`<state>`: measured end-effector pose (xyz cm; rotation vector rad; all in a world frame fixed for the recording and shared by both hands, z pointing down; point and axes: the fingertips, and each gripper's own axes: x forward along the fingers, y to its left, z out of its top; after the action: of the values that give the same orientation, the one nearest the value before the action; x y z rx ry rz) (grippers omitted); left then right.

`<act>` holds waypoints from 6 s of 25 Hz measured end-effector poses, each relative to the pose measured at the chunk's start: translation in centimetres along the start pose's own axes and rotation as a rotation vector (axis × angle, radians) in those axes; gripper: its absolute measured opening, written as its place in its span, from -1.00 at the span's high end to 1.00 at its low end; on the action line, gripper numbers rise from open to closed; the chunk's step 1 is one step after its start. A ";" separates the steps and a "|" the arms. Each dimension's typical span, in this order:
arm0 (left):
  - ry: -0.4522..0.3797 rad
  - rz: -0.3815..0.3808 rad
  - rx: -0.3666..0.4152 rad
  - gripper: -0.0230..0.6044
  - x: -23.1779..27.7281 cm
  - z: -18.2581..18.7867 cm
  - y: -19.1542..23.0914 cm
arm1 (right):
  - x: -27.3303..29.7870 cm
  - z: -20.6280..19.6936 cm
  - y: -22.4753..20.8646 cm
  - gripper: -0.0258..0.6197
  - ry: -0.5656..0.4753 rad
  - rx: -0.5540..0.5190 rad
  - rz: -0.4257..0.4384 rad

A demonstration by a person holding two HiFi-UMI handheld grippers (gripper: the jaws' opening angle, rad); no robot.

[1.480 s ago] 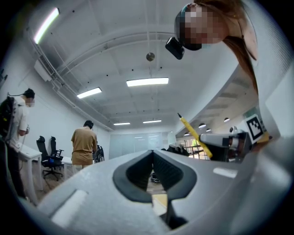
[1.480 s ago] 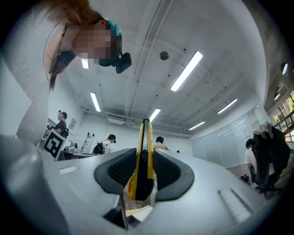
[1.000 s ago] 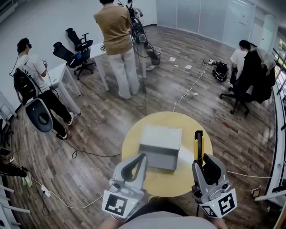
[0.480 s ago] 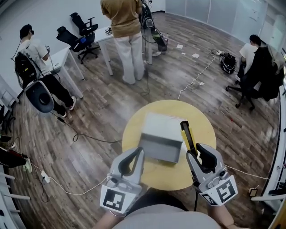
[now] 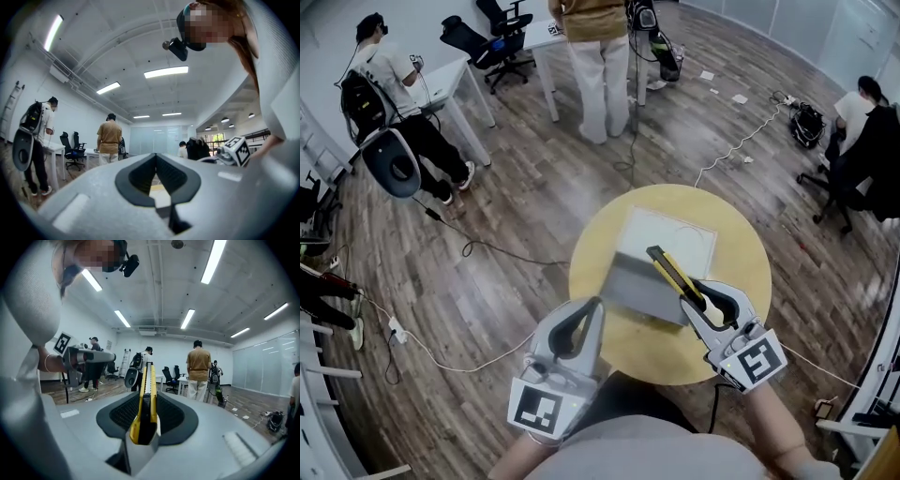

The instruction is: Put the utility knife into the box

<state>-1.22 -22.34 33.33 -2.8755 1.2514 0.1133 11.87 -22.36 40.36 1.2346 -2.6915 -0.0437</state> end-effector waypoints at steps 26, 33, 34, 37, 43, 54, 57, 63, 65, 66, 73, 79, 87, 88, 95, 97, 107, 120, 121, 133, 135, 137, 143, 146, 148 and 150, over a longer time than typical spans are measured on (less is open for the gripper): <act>0.042 0.088 -0.026 0.93 -1.7 -1.6 0.6 | 8.2 -18.8 1.0 0.55 0.588 -0.185 0.257; 0.037 0.109 -0.021 0.93 -2.5 -1.3 1.1 | 9.2 -21.6 1.0 0.55 0.716 -0.189 0.285; 0.036 0.113 -0.020 0.93 -2.5 -1.3 1.1 | 9.3 -21.9 1.0 0.55 0.728 -0.190 0.287; 0.036 0.123 -0.020 0.93 -2.9 -1.2 1.4 | 9.5 -22.5 0.9 0.55 0.757 -0.179 0.294; 0.032 0.151 -0.015 0.93 -3.9 -0.9 2.3 | 9.7 -23.5 0.9 0.55 0.806 -0.171 0.314; 0.140 0.126 -0.022 0.93 -2.5 -2.7 2.0 | 9.6 -25.4 1.4 0.55 0.955 -0.202 0.357; 0.254 0.109 -0.044 0.93 -0.6 -4.6 1.4 | 9.7 -25.4 1.2 0.55 0.965 -0.191 0.354; 0.383 0.047 -0.046 0.93 1.7 -7.7 0.3 | 9.8 -25.9 1.5 0.55 1.009 -0.205 0.348; 0.422 0.027 -0.060 0.93 2.3 -9.0 -0.1 | 9.9 -25.9 1.5 0.55 1.010 -0.206 0.345; 0.436 0.014 -0.068 0.93 2.7 -9.6 -0.4 | 10.0 -25.8 1.5 0.55 1.011 -0.206 0.345; 0.518 -0.037 -0.069 0.93 4.3 -12.9 -1.4 | 10.0 -25.8 1.5 0.54 1.008 -0.220 0.343; 0.538 -0.062 -0.069 0.93 4.6 -13.5 -1.9 | 9.9 -24.7 1.0 0.46 0.974 -0.286 0.306; 0.539 -0.076 -0.065 0.93 4.8 -14.0 -1.6 | 9.3 -20.5 0.4 0.42 0.836 -0.185 0.209; 0.535 -0.074 -0.071 0.93 4.8 -13.9 -1.4 | 9.2 -19.0 0.2 0.43 0.786 -0.163 0.170; 0.498 -0.123 -0.082 0.93 6.3 -12.9 -2.0 | 4.1 -4.8 -1.6 0.87 0.297 0.104 -0.128; 0.450 -0.149 -0.084 0.93 6.7 -12.0 -2.5 | 2.4 -1.6 -1.3 0.91 0.173 0.114 -0.173; 0.281 -0.208 -0.044 0.93 8.2 -6.9 -5.1 | -1.8 4.8 -0.6 0.91 -0.108 0.096 -0.308; 0.265 -0.207 -0.031 0.93 8.6 -6.7 -5.8 | -0.7 2.4 -1.0 0.91 -0.073 0.212 -0.339; 0.265 -0.203 -0.030 0.93 8.5 -6.7 -5.8 | -0.7 2.4 -1.0 0.91 -0.078 0.214 -0.339; 0.209 -0.155 -0.017 0.93 5.8 -5.7 -7.2 | -2.1 3.2 1.3 0.91 -0.096 0.158 -0.299; 0.199 -0.151 -0.013 0.93 4.9 -5.3 -7.4 | -2.8 3.2 2.1 0.91 -0.096 0.157 -0.305; 0.189 -0.152 -0.011 0.93 3.8 -4.9 -7.5 | -3.2 3.3 3.1 0.91 -0.102 0.156 -0.310; 0.186 -0.176 -0.009 0.93 -0.6 -4.3 -8.4 | -4.9 4.0 7.1 0.91 -0.107 0.143 -0.346; 0.195 -0.195 -0.008 0.93 -3.6 -4.1 -9.3 | -6.3 4.2 9.9 0.91 -0.106 0.147 -0.378; 0.200 -0.210 -0.002 0.93 -5.7 -4.0 -9.7 | -7.1 4.3 12.1 0.91 -0.108 0.154 -0.395; 0.202 -0.220 0.002 0.93 -7.8 -3.9 -10.0 | -7.6 4.4 14.3 0.91 -0.109 0.156 -0.405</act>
<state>1.02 -9.94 37.46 -3.0608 0.9440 -0.1828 5.28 -7.48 36.34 1.8585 -2.5235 0.0479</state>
